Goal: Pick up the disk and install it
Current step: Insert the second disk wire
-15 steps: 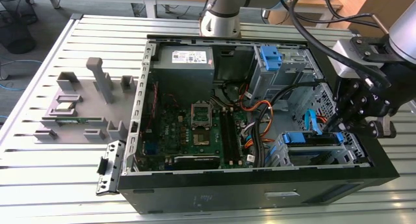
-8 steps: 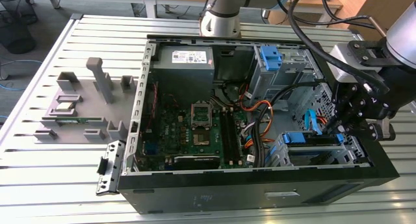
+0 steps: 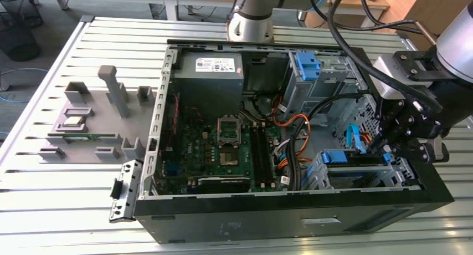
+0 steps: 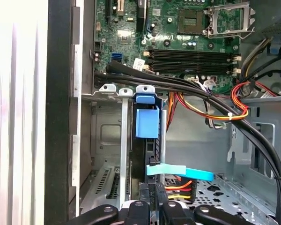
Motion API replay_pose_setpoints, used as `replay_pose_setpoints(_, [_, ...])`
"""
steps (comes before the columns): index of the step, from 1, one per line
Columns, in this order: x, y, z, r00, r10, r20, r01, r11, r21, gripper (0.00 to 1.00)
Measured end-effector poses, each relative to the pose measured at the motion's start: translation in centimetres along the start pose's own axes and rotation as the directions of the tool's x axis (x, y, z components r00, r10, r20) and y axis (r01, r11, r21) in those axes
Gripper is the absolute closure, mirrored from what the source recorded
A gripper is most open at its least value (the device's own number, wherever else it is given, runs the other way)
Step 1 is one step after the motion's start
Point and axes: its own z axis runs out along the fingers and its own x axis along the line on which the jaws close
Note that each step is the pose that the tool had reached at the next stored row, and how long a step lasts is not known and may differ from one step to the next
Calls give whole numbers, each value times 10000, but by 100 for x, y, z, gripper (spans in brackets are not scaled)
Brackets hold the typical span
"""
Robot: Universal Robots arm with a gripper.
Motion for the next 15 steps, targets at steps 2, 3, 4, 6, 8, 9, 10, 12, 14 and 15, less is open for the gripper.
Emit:
replay_pose_setpoints(2, [1,3,3,10000,-84,5,84,10000,21,82])
replay_pose_setpoints(3, [1,3,3,10000,-99,6,99,9999,21,82])
replay_pose_setpoints(4, [1,3,3,9999,-102,6,102,9999,21,82])
replay_pose_setpoints(6, [1,4,4,9999,-103,7,103,9999,21,82])
replay_pose_setpoints(8, [0,6,4,9999,-103,8,103,9999,22,82])
replay_pose_setpoints(9, [0,7,5,9999,-103,8,103,9999,21,82])
replay_pose_setpoints(10, [0,8,7,9999,-103,8,103,9999,21,82])
replay_pose_setpoints(12, [0,10,9,9999,-103,6,103,9999,21,82])
replay_pose_setpoints(14, [1,11,12,9999,-104,7,104,9999,22,82])
replay_pose_setpoints(15, [1,12,13,9999,-103,8,103,9999,21,82])
